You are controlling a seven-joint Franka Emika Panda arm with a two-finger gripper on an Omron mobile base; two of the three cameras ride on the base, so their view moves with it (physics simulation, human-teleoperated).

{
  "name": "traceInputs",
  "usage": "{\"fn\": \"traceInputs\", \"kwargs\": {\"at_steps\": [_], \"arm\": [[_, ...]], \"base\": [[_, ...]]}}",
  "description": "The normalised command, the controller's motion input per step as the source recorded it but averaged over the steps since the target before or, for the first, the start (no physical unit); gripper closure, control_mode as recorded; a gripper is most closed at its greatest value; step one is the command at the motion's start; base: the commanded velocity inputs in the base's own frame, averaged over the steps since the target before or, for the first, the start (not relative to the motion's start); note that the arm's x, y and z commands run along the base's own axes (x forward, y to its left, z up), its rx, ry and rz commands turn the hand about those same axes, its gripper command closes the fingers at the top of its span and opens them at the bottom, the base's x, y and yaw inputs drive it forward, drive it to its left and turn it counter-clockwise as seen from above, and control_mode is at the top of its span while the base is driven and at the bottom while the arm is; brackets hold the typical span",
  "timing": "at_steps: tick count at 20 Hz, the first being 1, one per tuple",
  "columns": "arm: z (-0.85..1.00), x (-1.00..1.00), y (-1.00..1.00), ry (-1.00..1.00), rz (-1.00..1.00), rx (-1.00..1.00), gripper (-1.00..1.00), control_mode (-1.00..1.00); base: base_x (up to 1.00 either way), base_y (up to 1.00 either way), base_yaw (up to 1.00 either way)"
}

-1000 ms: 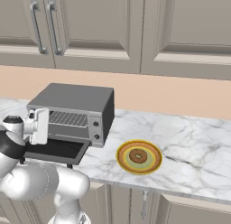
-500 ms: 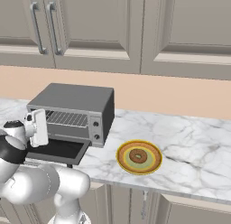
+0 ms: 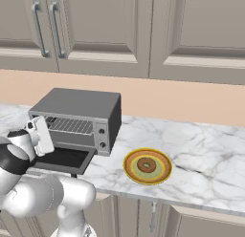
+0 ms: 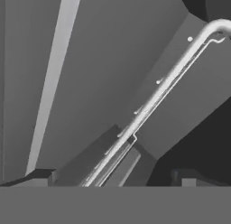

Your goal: Pick up the bagel from the plate, place it on the toaster oven rack, close the door, and set the timer.

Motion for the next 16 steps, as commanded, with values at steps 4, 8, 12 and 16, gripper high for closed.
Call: {"fn": "traceInputs", "kwargs": {"at_steps": [4,8,12,16], "arm": [[-0.15,0.20,0.02,0.04,0.12,-0.13,-1.00,-1.00],[-0.20,0.22,0.12,0.02,0.10,-0.11,-1.00,-1.00],[-0.18,0.24,0.16,0.01,0.09,-0.08,-1.00,-1.00],[-0.28,0.21,0.16,0.01,0.09,-0.08,-1.00,-1.00]], "base": [[0.00,0.00,0.00],[0.00,0.00,0.00],[0.00,0.00,0.00],[0.00,0.00,0.00]]}}
